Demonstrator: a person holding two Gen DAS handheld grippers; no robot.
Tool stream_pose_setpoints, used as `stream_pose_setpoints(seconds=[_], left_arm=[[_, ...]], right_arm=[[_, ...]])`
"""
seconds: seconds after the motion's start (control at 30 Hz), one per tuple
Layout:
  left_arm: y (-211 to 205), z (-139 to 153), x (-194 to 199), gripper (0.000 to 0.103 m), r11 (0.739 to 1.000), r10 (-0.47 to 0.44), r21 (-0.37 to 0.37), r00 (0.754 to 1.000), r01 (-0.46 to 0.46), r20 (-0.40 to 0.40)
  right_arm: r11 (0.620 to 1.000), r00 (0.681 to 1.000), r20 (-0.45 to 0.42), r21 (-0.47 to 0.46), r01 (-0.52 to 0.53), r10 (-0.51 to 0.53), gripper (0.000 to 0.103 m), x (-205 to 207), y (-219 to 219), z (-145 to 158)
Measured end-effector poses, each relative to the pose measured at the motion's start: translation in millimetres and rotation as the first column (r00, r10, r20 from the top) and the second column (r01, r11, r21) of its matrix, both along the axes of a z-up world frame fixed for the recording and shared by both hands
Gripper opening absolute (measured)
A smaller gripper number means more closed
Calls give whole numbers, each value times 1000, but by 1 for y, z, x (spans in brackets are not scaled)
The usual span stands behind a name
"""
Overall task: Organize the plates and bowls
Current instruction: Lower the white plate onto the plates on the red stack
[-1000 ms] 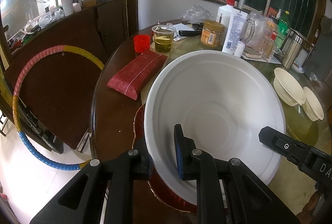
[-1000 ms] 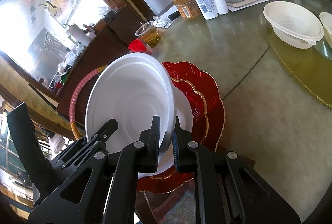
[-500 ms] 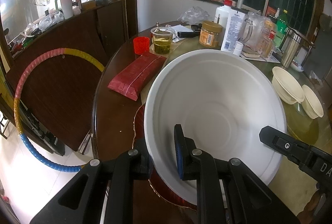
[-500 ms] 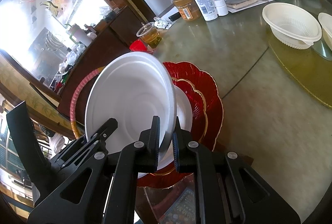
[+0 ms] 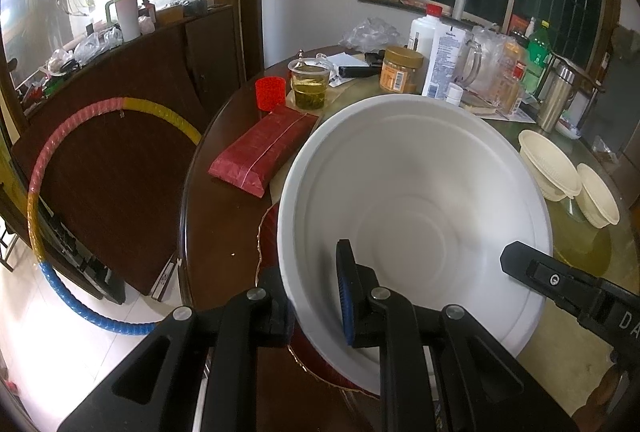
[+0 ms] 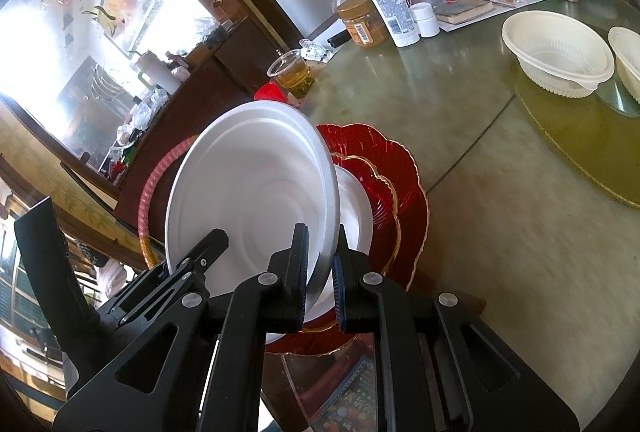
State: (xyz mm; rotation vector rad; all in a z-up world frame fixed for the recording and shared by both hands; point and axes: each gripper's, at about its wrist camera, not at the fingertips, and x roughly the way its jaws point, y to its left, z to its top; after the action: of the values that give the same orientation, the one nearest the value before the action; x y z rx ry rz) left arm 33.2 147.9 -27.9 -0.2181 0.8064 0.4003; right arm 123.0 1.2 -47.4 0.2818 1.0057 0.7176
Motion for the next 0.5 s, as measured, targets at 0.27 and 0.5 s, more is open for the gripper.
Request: stream_pose_setpoints(seconds=[0.27,0.5], left_arm=[[2,-3,2,18,1000,4,-5,1000,-4,-18],[3,2,3,36,1000,9,-16,1000,-10,-20]], right_arm=[[1000,1000,-5,-4,2,-2,11,0,-1,-1],[1000,1000,-11,10,19,-19,20,0,-7,2]])
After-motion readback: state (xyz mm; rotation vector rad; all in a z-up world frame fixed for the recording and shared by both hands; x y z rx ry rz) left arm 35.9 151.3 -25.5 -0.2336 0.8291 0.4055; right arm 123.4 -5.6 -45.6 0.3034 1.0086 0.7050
